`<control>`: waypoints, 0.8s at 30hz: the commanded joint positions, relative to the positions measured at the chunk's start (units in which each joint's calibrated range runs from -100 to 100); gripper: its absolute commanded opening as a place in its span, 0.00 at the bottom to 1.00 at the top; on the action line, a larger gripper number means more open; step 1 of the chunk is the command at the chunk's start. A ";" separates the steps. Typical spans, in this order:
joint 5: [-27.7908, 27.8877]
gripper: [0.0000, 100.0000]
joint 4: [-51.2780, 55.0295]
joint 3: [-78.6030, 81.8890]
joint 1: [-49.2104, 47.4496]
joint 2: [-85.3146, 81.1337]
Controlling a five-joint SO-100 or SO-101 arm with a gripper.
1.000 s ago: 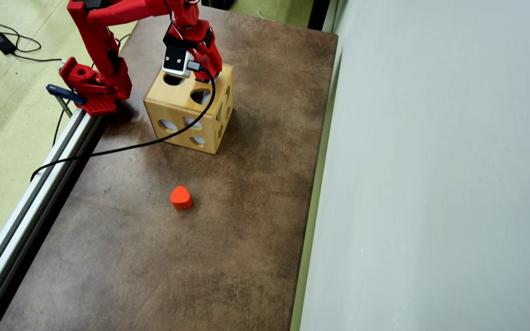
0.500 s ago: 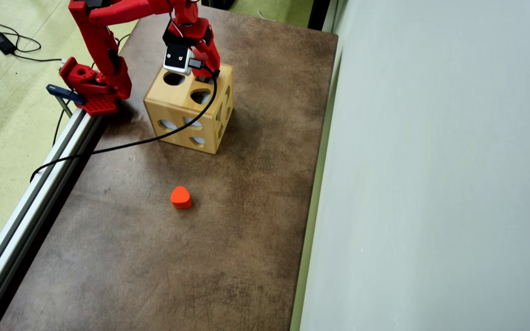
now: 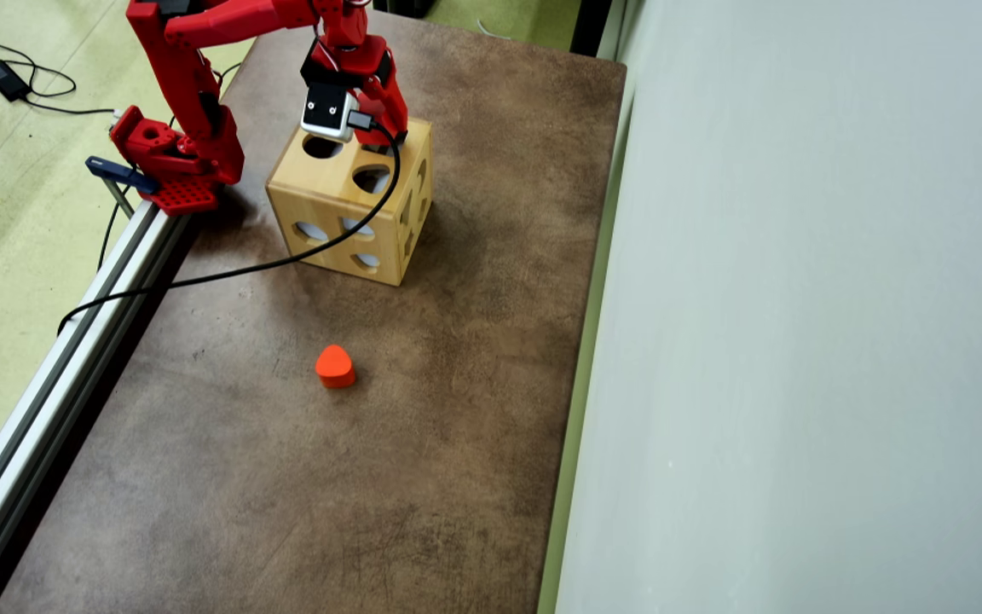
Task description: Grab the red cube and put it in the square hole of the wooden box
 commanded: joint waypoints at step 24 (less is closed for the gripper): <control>0.44 0.03 -0.61 -1.70 -1.98 0.12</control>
